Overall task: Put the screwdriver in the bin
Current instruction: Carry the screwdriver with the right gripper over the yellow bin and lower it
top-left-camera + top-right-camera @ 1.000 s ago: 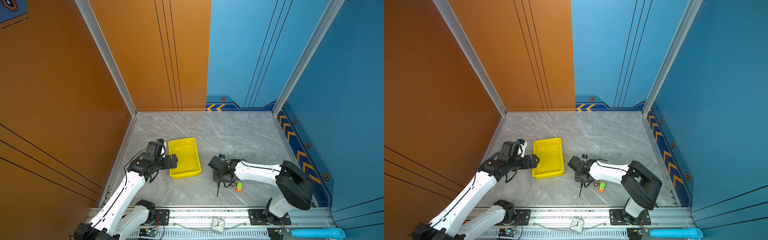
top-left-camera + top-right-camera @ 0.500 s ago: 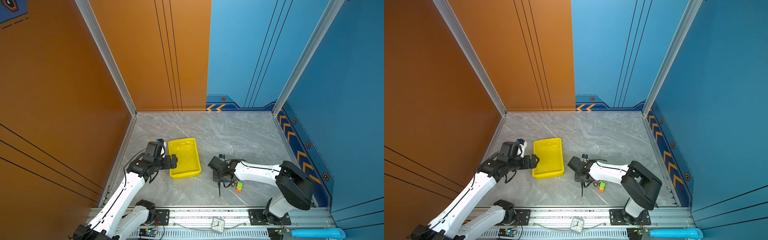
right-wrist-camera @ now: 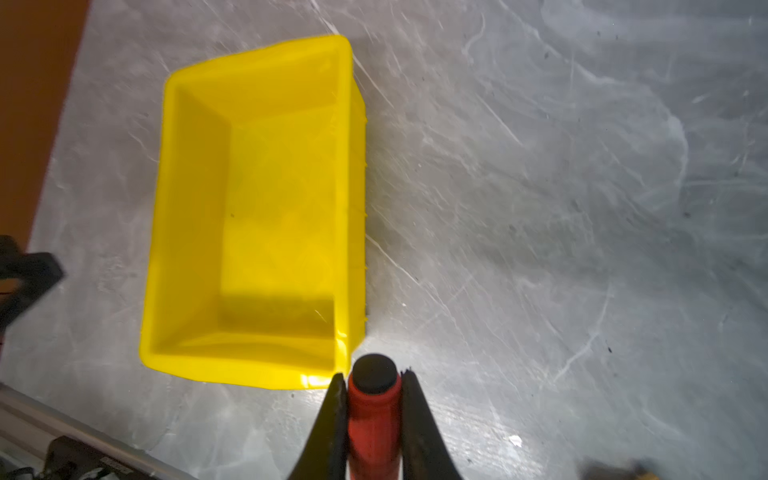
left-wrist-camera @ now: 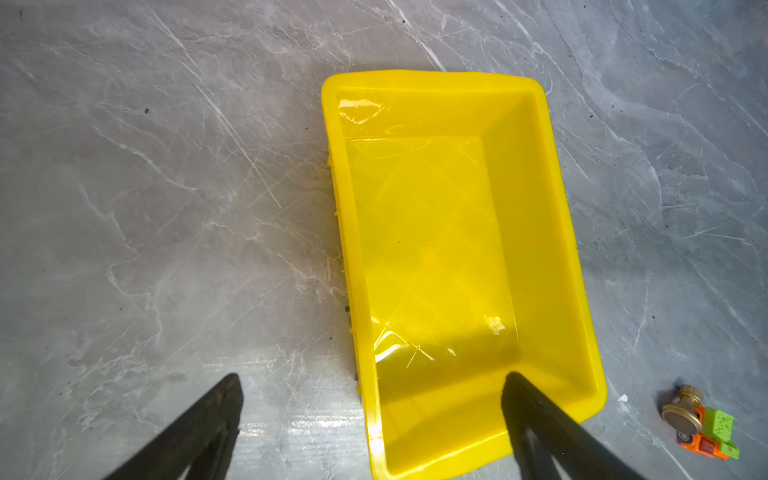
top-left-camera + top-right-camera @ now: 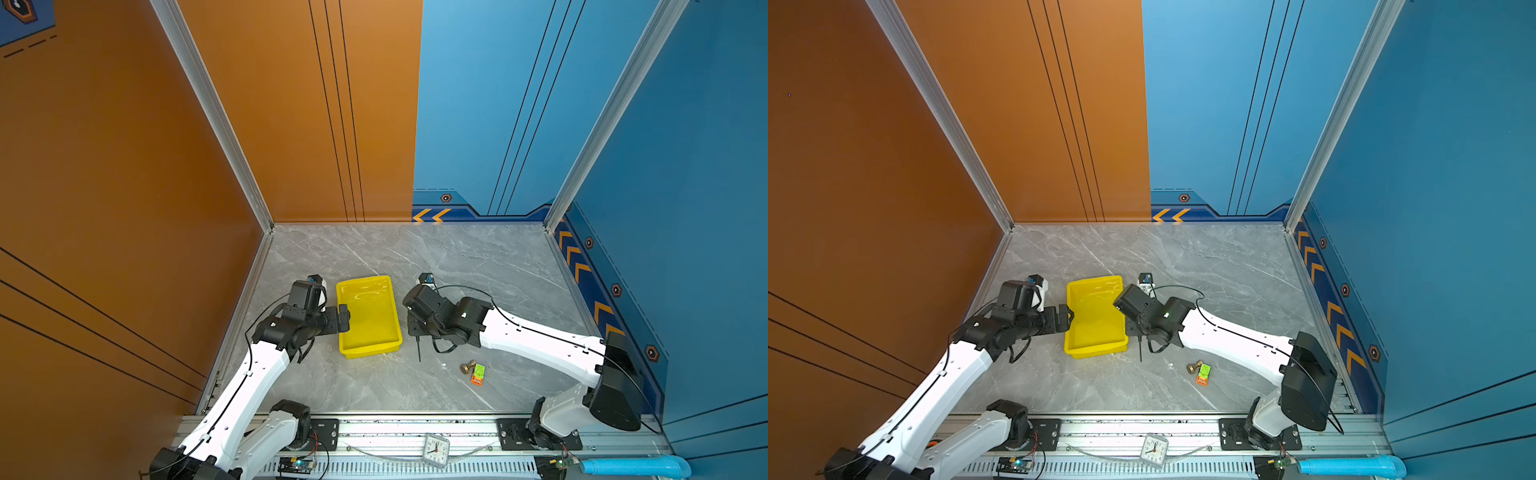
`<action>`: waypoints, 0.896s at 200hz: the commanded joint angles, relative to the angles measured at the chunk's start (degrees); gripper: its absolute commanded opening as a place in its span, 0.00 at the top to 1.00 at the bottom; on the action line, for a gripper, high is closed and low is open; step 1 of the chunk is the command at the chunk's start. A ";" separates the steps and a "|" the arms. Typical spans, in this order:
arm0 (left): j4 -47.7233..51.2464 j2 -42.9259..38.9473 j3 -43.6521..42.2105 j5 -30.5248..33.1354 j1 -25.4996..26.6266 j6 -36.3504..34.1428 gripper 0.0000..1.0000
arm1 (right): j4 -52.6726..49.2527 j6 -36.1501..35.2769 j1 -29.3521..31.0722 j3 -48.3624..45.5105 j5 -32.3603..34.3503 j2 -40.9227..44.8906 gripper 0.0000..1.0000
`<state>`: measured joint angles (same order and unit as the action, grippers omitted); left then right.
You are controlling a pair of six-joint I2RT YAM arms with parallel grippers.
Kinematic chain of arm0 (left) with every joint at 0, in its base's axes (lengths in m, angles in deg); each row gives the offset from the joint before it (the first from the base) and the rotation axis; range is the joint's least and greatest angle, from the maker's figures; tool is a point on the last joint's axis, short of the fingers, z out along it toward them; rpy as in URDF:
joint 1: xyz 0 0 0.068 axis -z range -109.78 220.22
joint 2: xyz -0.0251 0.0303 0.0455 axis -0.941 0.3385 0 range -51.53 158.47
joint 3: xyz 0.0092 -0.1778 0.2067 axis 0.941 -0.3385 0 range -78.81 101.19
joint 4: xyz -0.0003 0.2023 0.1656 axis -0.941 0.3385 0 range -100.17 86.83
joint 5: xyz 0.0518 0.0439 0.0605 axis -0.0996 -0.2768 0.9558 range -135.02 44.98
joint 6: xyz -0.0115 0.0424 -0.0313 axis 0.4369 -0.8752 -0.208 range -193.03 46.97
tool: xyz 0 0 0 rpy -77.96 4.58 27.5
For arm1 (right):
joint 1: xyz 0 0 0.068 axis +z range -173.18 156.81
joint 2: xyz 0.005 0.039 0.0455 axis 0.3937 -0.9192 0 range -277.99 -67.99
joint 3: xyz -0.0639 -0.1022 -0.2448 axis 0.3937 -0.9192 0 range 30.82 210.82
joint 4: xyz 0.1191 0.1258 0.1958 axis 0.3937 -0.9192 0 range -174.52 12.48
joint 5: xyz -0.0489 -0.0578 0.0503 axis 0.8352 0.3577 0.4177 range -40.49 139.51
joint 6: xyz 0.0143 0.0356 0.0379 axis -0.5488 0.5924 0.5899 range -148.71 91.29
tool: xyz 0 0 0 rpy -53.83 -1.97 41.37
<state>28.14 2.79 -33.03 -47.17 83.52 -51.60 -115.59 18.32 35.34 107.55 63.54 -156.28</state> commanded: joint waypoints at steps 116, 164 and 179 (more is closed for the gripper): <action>0.98 -3.33 0.57 6.70 1.55 3.40 0.02 | -4.73 -4.11 -2.07 32.97 -1.28 -29.31 1.00; 0.90 -4.03 -2.86 6.37 2.42 4.94 0.02 | -4.65 -4.42 -2.89 38.06 -2.22 -37.14 1.00; 0.84 -4.55 -3.41 6.65 2.51 5.03 0.02 | -4.65 -4.50 -2.82 38.99 -2.24 -39.01 1.00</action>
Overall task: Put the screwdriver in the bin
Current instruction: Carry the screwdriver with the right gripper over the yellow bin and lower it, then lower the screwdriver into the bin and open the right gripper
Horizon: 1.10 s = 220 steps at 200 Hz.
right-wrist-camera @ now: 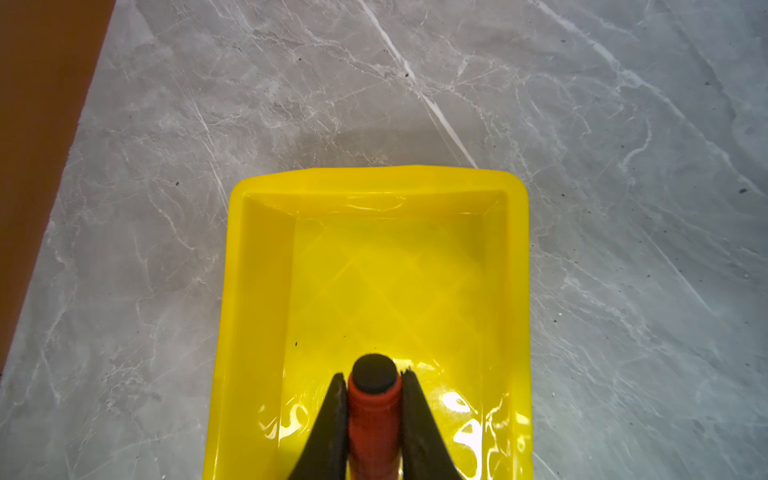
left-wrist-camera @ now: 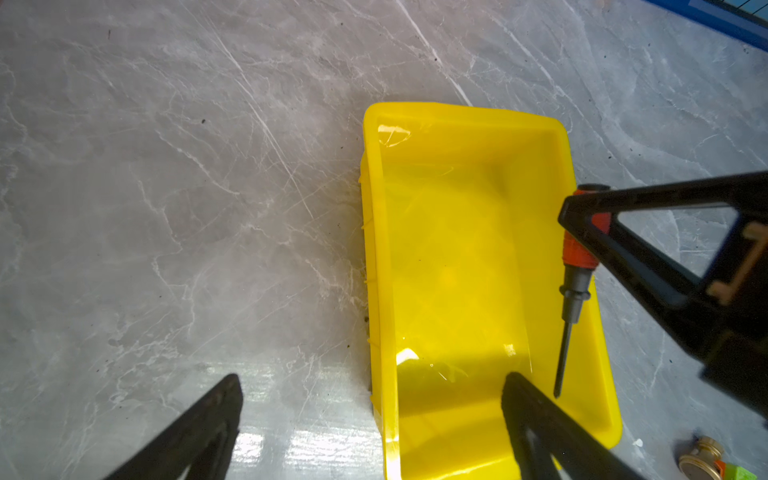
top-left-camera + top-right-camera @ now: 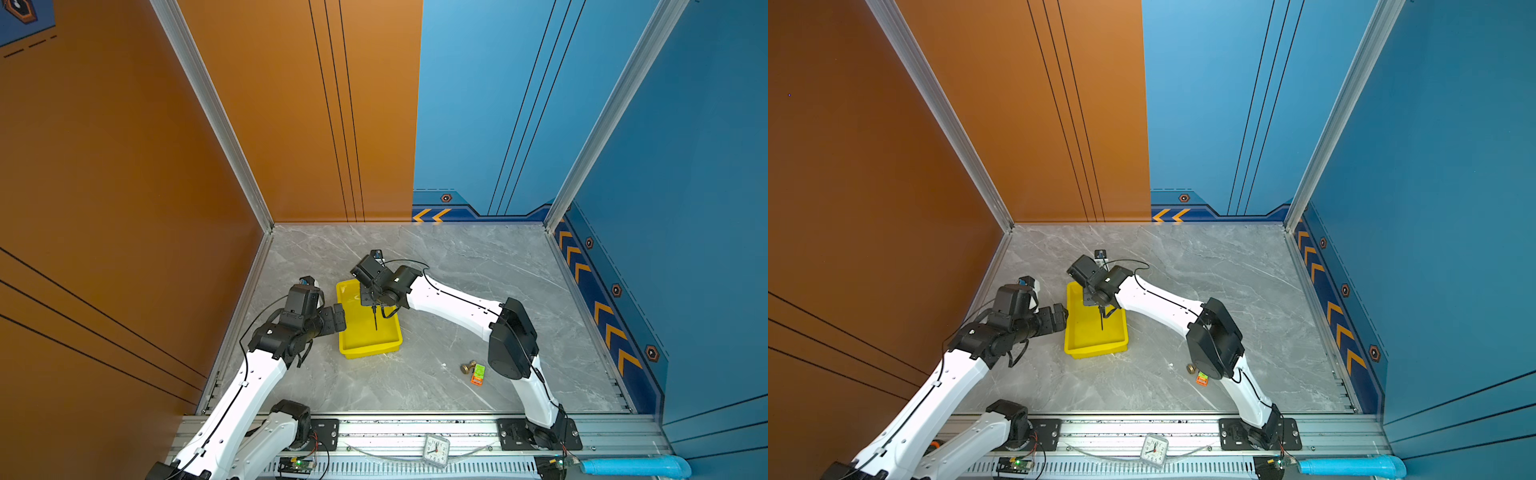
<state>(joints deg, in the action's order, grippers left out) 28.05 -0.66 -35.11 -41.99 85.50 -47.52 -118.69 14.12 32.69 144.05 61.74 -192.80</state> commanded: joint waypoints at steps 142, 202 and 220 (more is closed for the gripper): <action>0.81 -1.23 -1.94 1.33 0.18 0.30 0.02 | -0.84 3.23 -0.78 5.22 -2.11 -11.45 1.00; 0.46 -1.13 -2.12 1.11 -0.28 -0.03 0.02 | -0.84 3.49 -0.99 6.38 -2.31 -13.51 1.00; 0.15 -1.04 -2.30 0.75 -0.61 -0.14 0.02 | -0.84 3.62 -1.03 6.39 -2.61 -13.86 1.00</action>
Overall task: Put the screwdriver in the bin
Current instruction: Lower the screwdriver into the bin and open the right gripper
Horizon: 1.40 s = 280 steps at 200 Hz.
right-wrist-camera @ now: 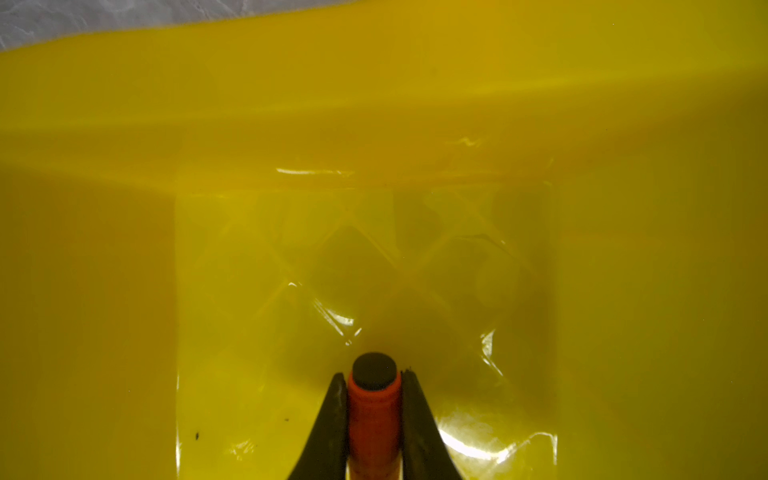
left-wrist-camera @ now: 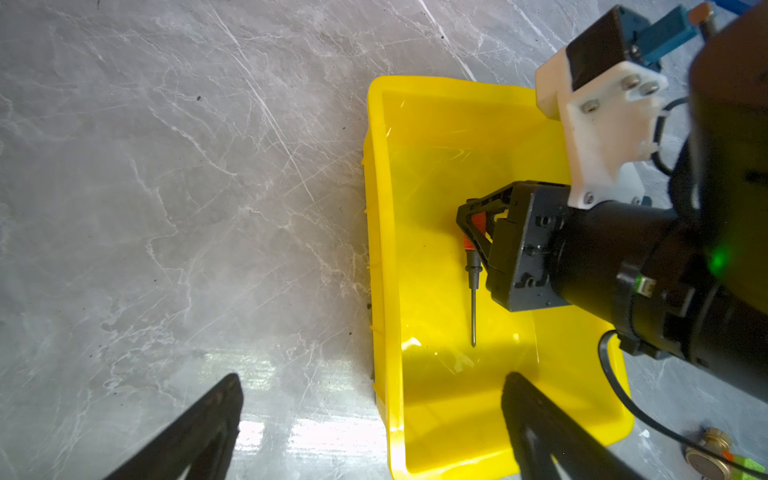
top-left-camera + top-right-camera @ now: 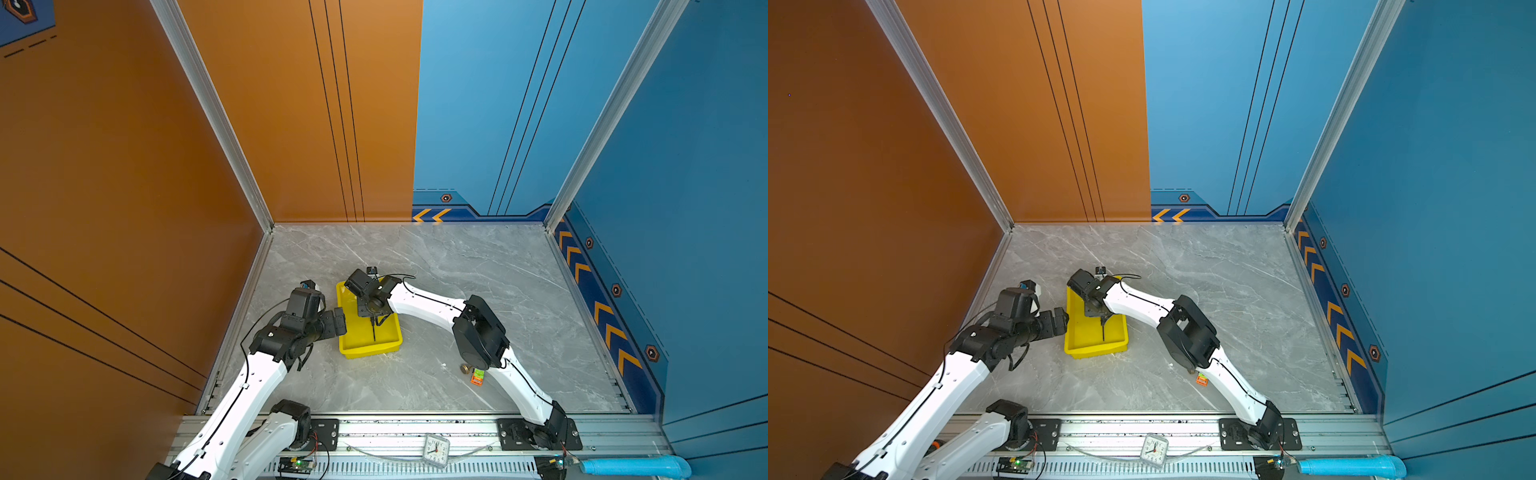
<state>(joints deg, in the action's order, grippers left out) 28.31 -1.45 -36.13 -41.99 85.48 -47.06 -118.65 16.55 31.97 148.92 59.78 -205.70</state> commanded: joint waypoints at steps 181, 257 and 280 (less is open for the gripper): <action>-1.64 0.59 -1.01 -0.92 -1.91 -1.72 0.02 | -0.95 2.30 0.10 1.49 0.44 -1.52 0.71; -1.90 0.49 -1.28 -0.57 -2.20 -2.11 0.02 | -0.93 -1.25 0.75 3.23 2.77 2.34 0.61; -2.65 0.36 -1.36 -0.54 -2.60 -2.24 0.02 | -1.65 -1.98 0.65 2.39 3.87 5.07 0.59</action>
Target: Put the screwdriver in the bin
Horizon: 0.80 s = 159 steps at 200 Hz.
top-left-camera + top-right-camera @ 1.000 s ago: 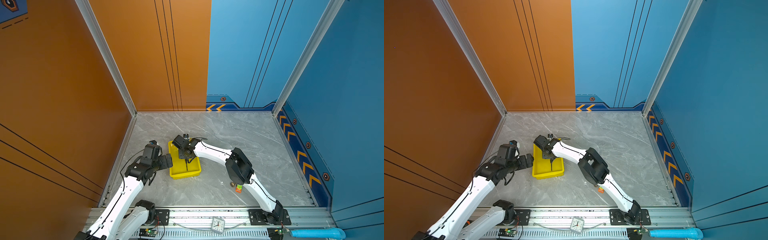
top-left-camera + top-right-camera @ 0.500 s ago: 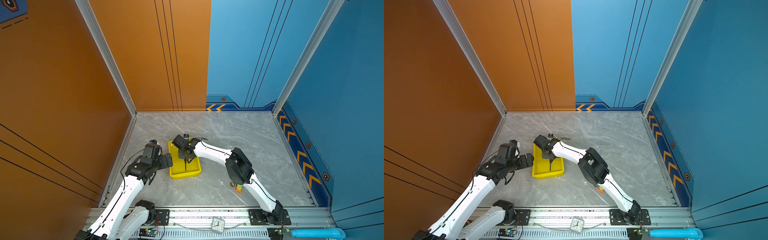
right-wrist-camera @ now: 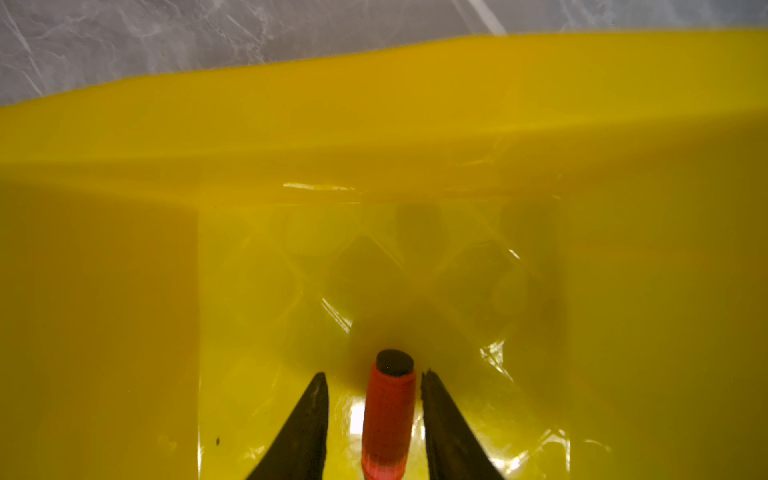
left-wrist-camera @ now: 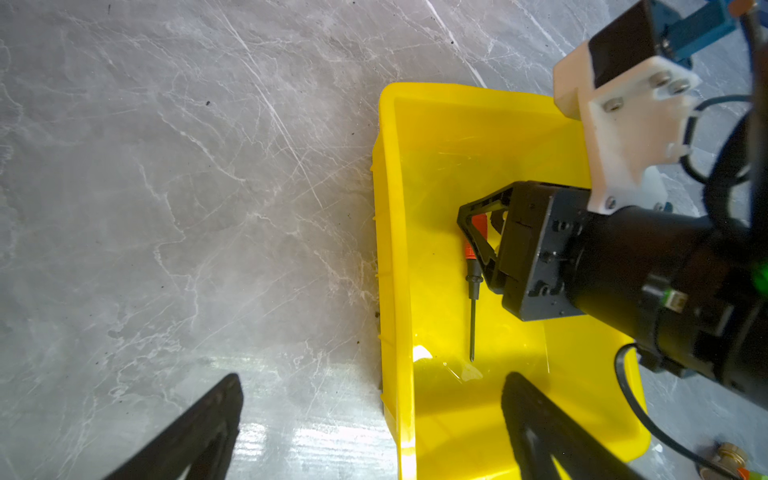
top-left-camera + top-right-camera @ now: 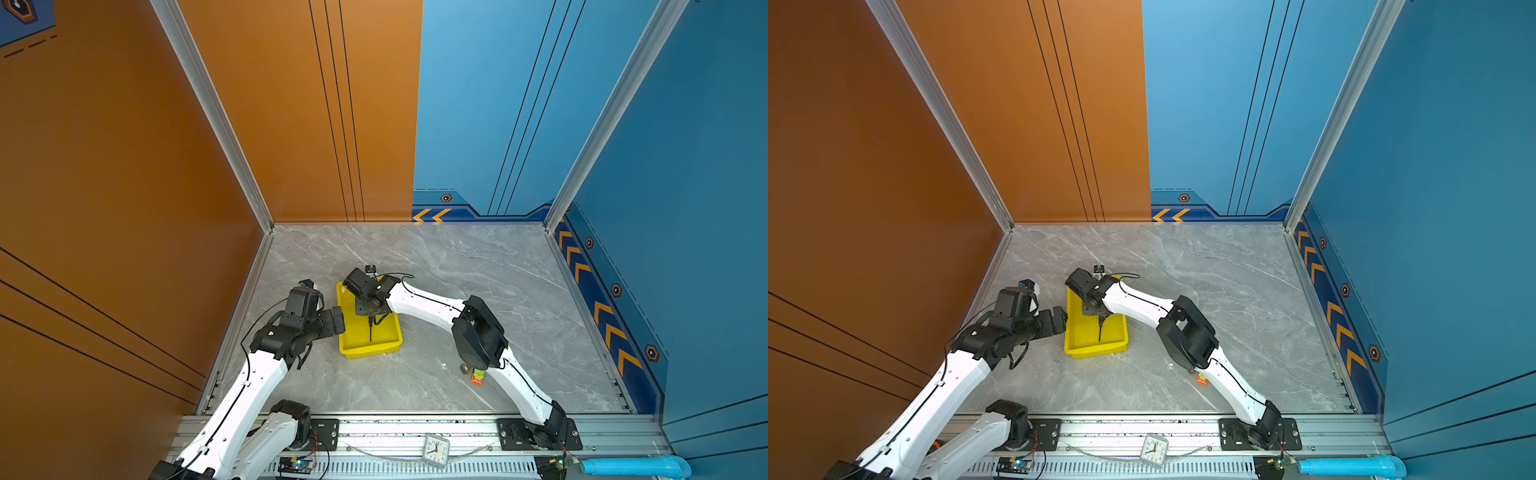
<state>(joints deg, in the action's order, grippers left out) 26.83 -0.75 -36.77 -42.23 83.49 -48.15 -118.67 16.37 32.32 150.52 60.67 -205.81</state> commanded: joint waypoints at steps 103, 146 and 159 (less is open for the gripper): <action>-4.21 -2.75 -2.05 9.09 -3.12 -0.45 0.02 | -2.36 -7.31 -2.80 -27.65 13.86 38.35 0.41; -10.05 -6.66 -8.22 18.61 -3.38 -2.38 0.02 | -2.32 -11.20 -11.73 -44.24 16.86 58.29 0.25; -14.90 -8.36 -11.38 20.58 -3.48 -2.62 0.02 | -2.18 -13.03 -16.46 -48.57 17.20 63.81 0.18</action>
<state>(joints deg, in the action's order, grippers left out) 19.24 -6.58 -43.24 -28.50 80.63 -49.09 -119.28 7.56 21.52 108.10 74.03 -150.01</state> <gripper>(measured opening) 0.980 0.760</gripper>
